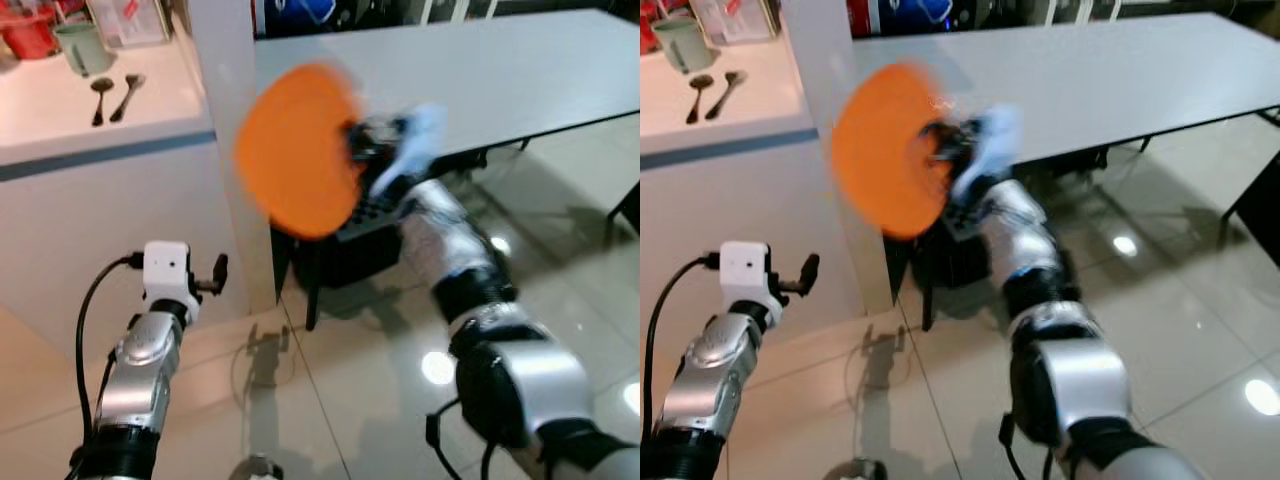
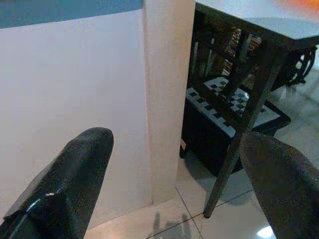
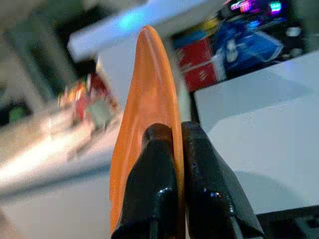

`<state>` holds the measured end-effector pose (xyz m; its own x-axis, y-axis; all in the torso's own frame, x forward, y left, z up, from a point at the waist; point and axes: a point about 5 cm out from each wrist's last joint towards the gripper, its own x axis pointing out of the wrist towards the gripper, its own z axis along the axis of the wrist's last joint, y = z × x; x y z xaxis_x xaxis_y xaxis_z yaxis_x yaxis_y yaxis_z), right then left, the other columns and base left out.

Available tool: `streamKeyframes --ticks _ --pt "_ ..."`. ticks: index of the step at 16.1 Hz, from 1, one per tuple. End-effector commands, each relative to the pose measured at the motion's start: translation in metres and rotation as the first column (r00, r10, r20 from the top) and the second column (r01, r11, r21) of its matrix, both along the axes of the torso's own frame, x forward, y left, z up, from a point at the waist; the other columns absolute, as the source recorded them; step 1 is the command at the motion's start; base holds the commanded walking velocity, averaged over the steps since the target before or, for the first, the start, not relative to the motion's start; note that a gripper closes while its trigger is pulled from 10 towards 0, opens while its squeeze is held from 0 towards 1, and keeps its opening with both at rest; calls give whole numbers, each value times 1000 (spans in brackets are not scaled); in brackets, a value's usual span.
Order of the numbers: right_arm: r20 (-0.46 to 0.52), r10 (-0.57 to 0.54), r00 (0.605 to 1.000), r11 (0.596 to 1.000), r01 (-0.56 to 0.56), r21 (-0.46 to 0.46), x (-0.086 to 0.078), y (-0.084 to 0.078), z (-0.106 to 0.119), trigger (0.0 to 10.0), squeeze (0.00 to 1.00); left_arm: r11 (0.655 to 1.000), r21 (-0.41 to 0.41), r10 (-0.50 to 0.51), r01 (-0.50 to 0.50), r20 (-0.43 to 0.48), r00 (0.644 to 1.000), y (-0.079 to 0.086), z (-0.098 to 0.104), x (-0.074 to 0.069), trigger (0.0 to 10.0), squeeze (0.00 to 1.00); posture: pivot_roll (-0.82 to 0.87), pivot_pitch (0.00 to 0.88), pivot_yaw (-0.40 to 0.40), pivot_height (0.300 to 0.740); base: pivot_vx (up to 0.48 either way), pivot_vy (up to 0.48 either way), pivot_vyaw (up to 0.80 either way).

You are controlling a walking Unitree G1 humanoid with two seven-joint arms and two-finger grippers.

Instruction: Setting the table

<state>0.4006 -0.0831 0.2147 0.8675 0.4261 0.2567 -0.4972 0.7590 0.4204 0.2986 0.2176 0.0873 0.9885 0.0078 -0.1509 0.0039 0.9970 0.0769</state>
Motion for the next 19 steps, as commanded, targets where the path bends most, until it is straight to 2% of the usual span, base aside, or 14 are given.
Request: streamKeyframes --ticks 1,2,4,6,9,13,17,19 --pt "-40 -60 997 992 64 109 7 -16 9 0 0 1000 9 -4 4 0 1000 -4 -1 2 10000 0 182 39 -18 740 0 0 0" --pt "-97 -113 989 989 121 85 7 -26 -5 0 0 1000 13 -12 12 5 1000 -5 0 2 10000 0 181 36 -16 740 0 0 0" --pt "-138 -155 978 987 158 11 5 -30 -22 0 0 1000 15 -14 13 12 1000 -5 2 3 10000 0 181 33 -13 740 0 0 0" --pt "-166 -165 972 985 155 -72 0 -27 -40 0 0 999 14 -32 32 32 999 -7 7 4 10000 0 184 33 -9 740 0 0 0" --pt "-161 -136 977 984 115 -135 -4 -15 -49 0 0 997 33 -71 69 47 996 -16 9 6 10000 0 182 31 -9 740 216 -234 0" --pt "-143 -117 983 981 92 -172 -7 -8 -54 0 0 994 71 -84 81 38 996 -21 7 7 10000 0 178 31 -8 740 349 -326 0" --pt "-4 -46 999 969 44 -244 -8 4 -35 0 0 993 74 -100 96 42 994 -25 8 8 10000 0 173 35 -9 740 365 -305 0" --pt "22 -32 999 967 37 -254 -8 7 -32 0 0 992 81 -99 95 42 994 -28 7 9 10000 0 172 35 -12 740 435 -120 0"
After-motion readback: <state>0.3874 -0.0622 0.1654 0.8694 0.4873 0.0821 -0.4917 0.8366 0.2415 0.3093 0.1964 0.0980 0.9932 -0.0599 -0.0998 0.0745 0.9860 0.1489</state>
